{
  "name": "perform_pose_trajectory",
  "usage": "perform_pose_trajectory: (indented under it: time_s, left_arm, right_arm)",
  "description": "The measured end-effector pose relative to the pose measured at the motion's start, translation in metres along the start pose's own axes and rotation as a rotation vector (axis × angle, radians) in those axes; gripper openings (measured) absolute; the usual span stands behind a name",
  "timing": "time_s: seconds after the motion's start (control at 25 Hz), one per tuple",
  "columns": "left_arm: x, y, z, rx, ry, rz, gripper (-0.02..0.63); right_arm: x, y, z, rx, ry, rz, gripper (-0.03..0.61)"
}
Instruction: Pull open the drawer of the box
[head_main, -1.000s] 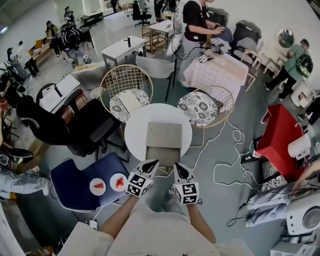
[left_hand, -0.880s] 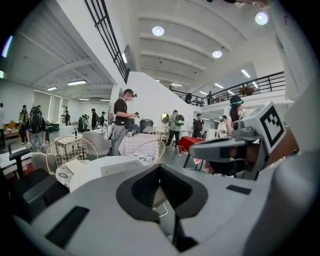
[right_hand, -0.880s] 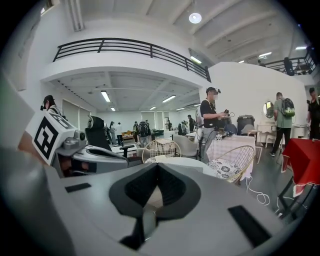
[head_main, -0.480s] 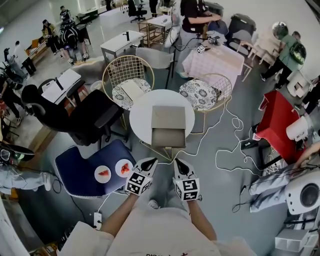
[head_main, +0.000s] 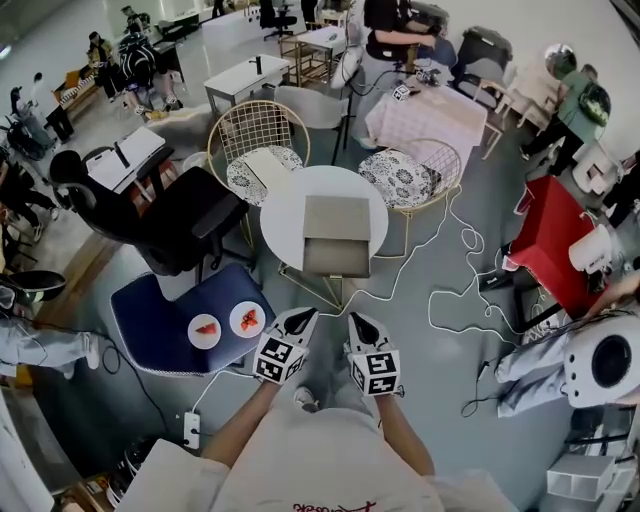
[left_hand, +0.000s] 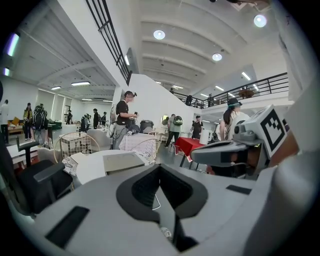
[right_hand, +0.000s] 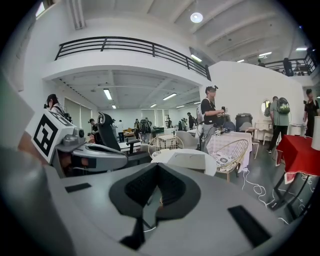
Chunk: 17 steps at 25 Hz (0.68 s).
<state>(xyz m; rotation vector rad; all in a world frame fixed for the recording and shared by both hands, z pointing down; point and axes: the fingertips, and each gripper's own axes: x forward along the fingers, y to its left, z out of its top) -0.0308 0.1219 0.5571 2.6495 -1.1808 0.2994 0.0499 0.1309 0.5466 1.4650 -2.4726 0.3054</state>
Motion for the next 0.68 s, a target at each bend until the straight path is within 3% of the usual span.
perform_pose_trajectory:
  time_s: [0.44, 0.68]
  left_arm:
    - [-0.013, -0.011, 0.002, 0.002, 0.003, 0.006, 0.012]
    - [0.006, 0.003, 0.009, 0.005, 0.003, 0.008, 0.011]
  right_arm:
    - [-0.016, 0.005, 0.004, -0.01, 0.0, 0.005, 0.015]
    - [0.005, -0.008, 0.011, -0.012, 0.003, 0.011, 0.015]
